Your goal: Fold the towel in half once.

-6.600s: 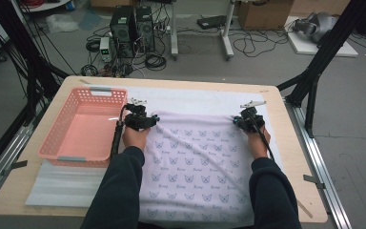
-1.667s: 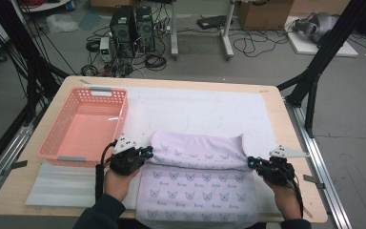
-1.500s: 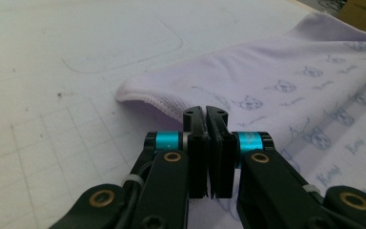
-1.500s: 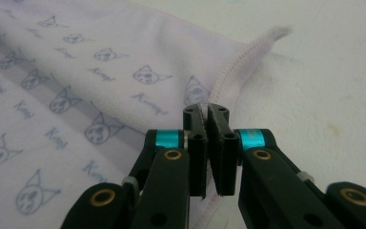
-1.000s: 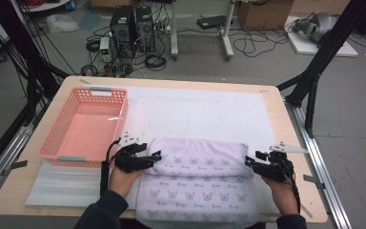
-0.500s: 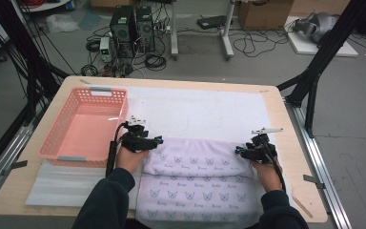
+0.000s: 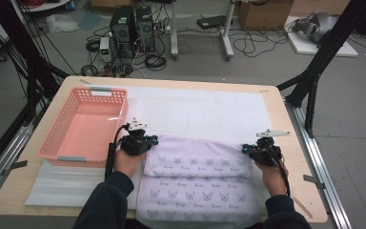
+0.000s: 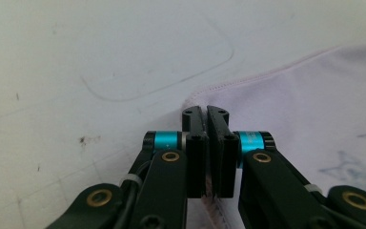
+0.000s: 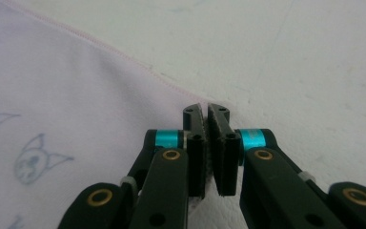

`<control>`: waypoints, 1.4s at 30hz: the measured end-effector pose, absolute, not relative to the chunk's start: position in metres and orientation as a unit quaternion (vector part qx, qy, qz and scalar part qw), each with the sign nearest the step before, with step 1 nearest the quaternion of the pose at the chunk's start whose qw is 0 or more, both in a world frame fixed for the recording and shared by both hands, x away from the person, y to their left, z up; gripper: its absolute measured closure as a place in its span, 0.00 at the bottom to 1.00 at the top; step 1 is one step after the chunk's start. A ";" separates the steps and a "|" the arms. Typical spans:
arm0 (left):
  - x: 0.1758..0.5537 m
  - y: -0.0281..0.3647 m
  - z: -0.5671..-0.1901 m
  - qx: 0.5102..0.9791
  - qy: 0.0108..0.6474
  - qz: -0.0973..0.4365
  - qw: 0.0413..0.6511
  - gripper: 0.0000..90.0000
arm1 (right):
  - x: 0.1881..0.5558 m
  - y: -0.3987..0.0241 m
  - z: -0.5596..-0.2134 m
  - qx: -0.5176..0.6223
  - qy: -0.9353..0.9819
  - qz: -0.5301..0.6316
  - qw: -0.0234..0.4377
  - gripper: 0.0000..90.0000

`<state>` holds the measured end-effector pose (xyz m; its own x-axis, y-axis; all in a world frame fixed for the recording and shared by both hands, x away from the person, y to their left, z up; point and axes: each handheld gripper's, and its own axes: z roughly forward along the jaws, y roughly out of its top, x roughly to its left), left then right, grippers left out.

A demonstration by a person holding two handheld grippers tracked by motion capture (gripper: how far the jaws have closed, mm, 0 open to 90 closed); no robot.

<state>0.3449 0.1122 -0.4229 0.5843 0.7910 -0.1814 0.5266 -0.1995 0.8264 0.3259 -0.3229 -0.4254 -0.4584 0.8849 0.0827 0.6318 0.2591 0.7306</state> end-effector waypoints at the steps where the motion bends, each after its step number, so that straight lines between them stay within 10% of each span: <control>1: 0.341 0.113 -0.420 0.758 0.428 0.146 0.470 0.96 | 0.322 -0.325 -0.423 0.486 0.772 0.368 0.178 0.95; 32: 0.224 0.148 -0.427 0.762 0.379 0.079 0.519 0.94 | 0.197 -0.345 -0.413 0.433 0.784 0.425 0.132 0.92; 37: 0.229 0.159 -0.426 0.736 0.401 0.098 0.537 0.56 | 0.196 -0.355 -0.407 0.462 0.748 0.447 0.165 0.60; 42: 0.238 0.161 -0.425 0.729 0.408 0.117 0.537 0.51 | 0.218 -0.354 -0.411 0.482 0.742 0.431 0.176 0.66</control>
